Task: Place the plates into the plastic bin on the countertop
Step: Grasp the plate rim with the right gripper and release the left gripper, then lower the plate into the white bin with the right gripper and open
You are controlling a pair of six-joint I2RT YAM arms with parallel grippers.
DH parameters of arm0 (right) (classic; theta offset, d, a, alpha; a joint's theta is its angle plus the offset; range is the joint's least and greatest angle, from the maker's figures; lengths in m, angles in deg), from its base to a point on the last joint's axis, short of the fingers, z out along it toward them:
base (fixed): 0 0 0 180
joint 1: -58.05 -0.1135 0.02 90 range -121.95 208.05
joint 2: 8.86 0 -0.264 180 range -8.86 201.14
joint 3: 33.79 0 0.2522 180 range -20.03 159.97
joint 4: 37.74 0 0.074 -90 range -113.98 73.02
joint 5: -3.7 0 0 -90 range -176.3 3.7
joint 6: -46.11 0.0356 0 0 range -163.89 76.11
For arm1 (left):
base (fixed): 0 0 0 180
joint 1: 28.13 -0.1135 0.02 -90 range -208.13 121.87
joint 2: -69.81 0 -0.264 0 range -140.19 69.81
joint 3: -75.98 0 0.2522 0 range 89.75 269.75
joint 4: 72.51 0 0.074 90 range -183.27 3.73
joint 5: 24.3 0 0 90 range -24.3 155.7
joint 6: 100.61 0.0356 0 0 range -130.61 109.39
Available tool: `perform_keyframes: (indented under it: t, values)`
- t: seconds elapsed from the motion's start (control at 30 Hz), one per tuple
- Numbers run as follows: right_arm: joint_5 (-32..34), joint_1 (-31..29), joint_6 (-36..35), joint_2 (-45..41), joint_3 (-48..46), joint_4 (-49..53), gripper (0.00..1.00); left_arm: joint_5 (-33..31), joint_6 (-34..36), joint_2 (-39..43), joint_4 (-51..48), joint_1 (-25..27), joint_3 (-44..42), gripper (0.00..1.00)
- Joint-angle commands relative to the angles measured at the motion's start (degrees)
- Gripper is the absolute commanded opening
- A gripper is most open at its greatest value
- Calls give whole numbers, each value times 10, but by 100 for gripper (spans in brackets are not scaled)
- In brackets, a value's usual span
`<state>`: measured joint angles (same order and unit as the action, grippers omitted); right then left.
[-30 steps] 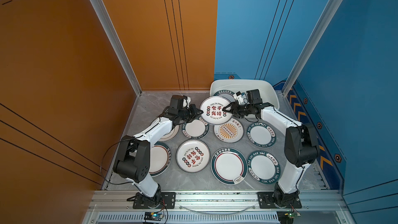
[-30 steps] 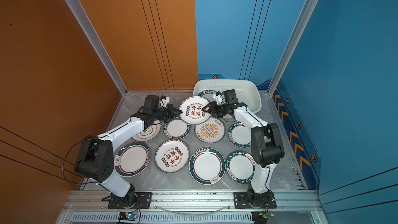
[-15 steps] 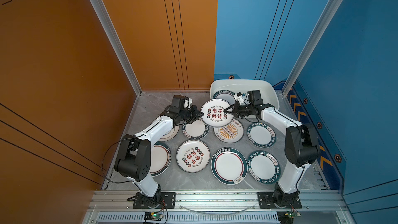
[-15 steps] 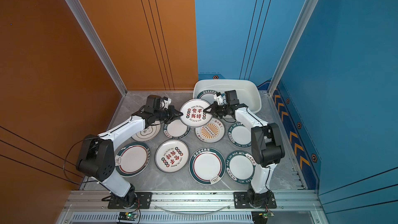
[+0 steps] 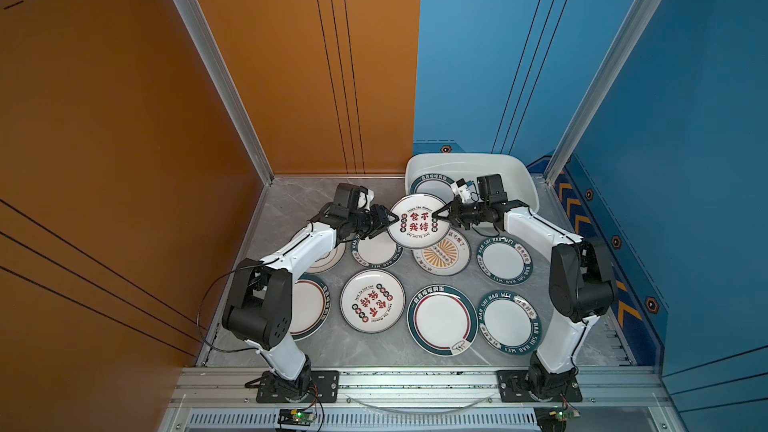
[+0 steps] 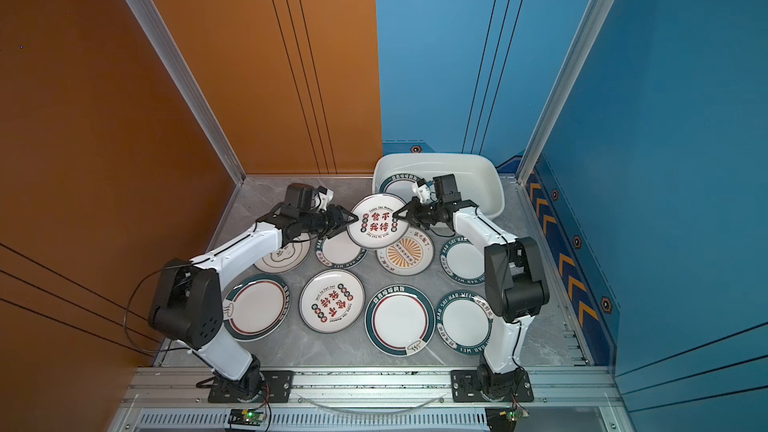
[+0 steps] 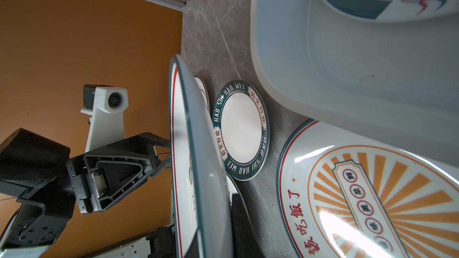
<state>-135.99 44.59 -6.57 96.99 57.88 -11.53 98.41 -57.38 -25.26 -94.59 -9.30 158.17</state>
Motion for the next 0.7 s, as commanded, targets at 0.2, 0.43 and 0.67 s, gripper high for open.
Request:
perform_keyframes:
  t: [0.2, 0.43, 0.67]
  values:
    - [81, 62, -24, 25, 142, 104, 0, -61, 54, 90, -46, -2, -44, 98]
    - [151, 90, -5, 115, 277, 148, 0, -76, 61, 159, -52, -37, -98, 98]
    - [174, 95, 14, 216, 389, 173, 0, -65, 75, 179, -84, -60, -116, 98]
